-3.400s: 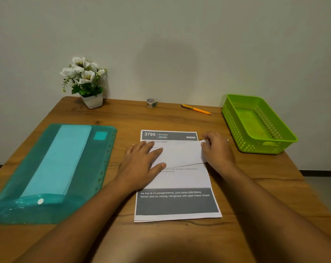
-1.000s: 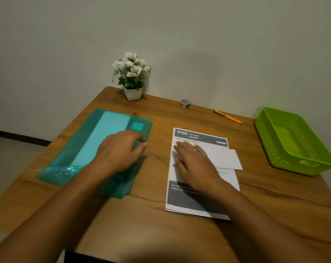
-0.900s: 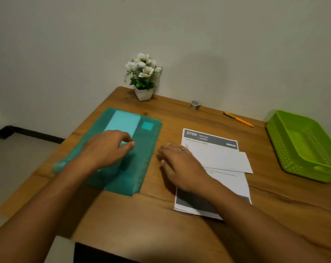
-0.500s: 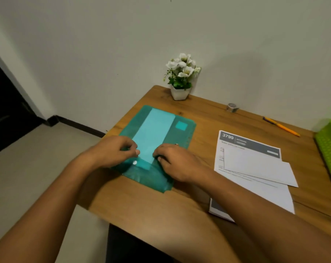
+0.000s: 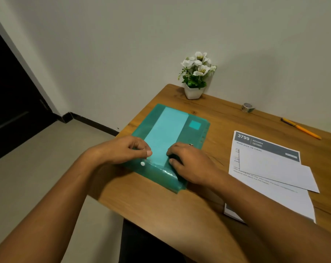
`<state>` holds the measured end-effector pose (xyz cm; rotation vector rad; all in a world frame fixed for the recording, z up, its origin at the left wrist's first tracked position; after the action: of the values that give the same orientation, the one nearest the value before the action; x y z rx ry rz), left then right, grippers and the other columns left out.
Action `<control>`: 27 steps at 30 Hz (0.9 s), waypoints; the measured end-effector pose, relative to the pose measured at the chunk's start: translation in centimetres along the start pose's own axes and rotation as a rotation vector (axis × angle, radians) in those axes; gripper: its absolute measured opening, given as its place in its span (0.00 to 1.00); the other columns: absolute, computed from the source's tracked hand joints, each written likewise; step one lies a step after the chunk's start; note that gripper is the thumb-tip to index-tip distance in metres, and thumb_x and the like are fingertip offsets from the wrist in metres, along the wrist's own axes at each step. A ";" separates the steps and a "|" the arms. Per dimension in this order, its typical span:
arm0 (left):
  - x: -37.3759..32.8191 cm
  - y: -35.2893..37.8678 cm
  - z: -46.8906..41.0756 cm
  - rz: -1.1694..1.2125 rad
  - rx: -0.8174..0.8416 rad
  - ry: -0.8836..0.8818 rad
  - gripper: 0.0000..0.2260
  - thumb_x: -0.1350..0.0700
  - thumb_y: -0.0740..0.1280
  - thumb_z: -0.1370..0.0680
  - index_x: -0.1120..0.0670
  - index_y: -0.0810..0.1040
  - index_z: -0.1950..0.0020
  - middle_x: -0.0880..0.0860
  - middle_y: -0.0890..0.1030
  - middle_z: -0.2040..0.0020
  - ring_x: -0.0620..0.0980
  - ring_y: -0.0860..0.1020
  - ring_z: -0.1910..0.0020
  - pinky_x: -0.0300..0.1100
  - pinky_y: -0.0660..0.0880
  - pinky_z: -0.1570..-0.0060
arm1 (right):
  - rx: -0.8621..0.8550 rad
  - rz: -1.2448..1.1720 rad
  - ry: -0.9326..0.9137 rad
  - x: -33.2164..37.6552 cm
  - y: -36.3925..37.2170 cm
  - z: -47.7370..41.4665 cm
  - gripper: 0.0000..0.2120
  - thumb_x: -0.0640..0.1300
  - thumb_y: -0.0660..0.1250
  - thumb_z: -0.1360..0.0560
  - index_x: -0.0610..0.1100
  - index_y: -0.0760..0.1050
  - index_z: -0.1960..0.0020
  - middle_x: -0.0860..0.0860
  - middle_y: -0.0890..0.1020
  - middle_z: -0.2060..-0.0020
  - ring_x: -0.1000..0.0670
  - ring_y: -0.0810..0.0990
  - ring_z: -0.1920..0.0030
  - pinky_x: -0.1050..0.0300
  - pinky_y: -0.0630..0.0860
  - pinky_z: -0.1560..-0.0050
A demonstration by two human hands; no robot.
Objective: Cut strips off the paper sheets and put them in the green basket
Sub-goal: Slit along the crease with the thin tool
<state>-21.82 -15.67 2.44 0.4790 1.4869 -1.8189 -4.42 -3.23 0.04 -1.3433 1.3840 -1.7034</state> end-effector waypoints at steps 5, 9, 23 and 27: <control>1.4 1.2 0.7 -0.122 0.029 -0.001 0.17 0.48 0.78 0.26 0.36 0.80 0.40 0.36 0.74 0.33 0.39 0.74 0.35 0.45 0.74 0.32 | 0.024 0.057 -0.018 0.3 0.3 0.2 0.23 0.65 0.65 0.22 0.50 0.76 0.37 0.53 0.79 0.42 0.50 0.78 0.44 0.48 0.78 0.46; 1.6 2.1 1.1 -0.328 -0.113 0.069 0.23 0.49 0.74 0.22 0.38 0.75 0.28 0.36 0.70 0.27 0.38 0.69 0.30 0.41 0.69 0.29 | 0.040 0.131 -0.041 0.8 0.6 0.5 0.34 0.75 0.64 0.28 0.50 0.75 0.36 0.52 0.78 0.43 0.50 0.77 0.46 0.50 0.77 0.48; 1.6 3.2 0.9 -0.487 -0.555 0.159 0.17 0.41 0.54 0.18 0.44 0.80 0.46 0.44 0.83 0.55 0.48 0.80 0.56 0.47 0.76 0.62 | -0.078 0.184 -0.271 4.5 0.6 1.4 0.15 0.50 0.53 0.21 0.53 0.64 0.35 0.48 0.80 0.45 0.41 0.81 0.52 0.46 0.78 0.60; 1.1 2.9 0.7 -0.510 -0.629 0.165 0.08 0.47 0.61 0.16 0.45 0.79 0.49 0.45 0.80 0.61 0.47 0.76 0.64 0.44 0.68 0.68 | -0.080 0.280 -0.228 4.6 0.6 0.9 0.12 0.49 0.59 0.18 0.49 0.74 0.38 0.47 0.77 0.35 0.39 0.82 0.52 0.46 0.78 0.62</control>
<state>-20.29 -16.84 -0.12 -0.0775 2.3334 -1.5519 -5.22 -7.76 1.03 -1.2733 1.4412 -1.2844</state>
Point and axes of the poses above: each hand's wrist, its own z-axis away from the middle knuckle, its own y-axis out of the palm, x = y × z, the point moved 4 cm from there along -z, towards the middle knuckle
